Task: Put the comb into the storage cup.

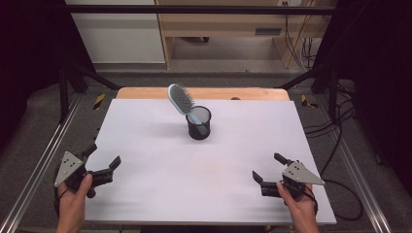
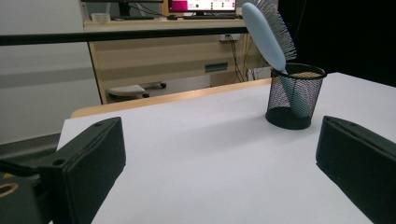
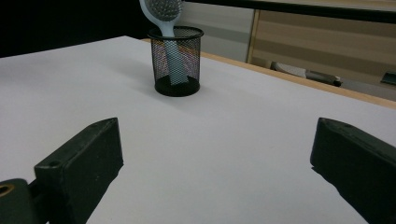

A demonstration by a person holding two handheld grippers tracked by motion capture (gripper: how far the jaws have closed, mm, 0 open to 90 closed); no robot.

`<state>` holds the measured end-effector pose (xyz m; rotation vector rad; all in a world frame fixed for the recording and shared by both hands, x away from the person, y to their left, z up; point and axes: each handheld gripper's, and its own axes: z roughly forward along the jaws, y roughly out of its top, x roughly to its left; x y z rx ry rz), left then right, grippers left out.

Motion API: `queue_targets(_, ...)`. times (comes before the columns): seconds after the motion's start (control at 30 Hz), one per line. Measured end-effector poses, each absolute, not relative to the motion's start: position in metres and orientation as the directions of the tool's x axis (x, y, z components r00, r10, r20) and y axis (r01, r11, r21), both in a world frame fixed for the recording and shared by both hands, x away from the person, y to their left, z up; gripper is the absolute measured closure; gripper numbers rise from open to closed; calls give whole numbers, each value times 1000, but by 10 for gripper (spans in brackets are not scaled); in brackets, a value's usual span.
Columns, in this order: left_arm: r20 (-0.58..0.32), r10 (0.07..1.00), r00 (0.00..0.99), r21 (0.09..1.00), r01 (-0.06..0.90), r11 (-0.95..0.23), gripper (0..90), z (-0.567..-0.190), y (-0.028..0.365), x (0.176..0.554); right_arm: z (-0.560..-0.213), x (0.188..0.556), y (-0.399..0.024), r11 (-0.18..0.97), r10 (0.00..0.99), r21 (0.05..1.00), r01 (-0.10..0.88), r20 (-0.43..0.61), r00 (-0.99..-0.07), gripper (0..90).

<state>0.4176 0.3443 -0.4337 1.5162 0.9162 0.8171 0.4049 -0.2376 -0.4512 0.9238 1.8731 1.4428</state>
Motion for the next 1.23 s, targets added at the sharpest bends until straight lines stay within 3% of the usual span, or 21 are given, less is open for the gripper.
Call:
queue_targets(0.63,-35,876,480,992,124,-28,13,-453,340,417,-452,405,-257,129,828,981,147,-25,-561,24)
queue_targets(1.23,-2,838,545,994,96,-60,14,-453,313,414,-458,409,-267,110,849,982,151,-14,-528,32)
